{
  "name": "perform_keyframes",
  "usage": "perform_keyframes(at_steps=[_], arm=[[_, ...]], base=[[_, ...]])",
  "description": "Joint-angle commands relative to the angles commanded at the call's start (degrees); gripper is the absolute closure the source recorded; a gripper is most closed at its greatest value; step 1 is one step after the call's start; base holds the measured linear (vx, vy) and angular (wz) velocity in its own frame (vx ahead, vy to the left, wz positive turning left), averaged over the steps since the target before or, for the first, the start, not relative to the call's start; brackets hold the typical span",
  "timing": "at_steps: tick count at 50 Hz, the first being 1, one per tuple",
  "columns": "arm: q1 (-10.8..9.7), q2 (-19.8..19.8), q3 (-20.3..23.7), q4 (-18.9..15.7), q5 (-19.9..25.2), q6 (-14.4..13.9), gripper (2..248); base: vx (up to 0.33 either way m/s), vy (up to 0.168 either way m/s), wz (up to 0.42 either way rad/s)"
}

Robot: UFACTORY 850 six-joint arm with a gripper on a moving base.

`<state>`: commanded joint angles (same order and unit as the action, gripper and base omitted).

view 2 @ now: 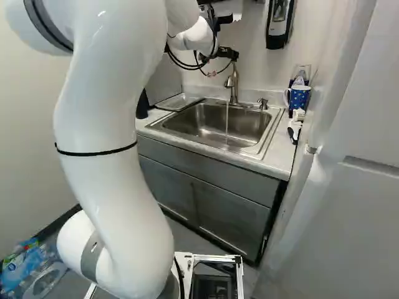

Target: Rinse the cup and place it in the tray

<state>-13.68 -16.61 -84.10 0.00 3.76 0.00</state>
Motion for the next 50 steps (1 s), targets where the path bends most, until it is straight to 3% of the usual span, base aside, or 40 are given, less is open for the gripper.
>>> perform_keyframes(at_steps=[34, 50], arm=[[-2.5, 9.2, 10.2, 0.0, -0.2, 0.0, 3], [-3.7, 13.6, 14.7, 0.0, -3.8, 0.0, 3]], base=[[0.0, 0.0, 0.0], [0.0, 0.0, 0.0]])
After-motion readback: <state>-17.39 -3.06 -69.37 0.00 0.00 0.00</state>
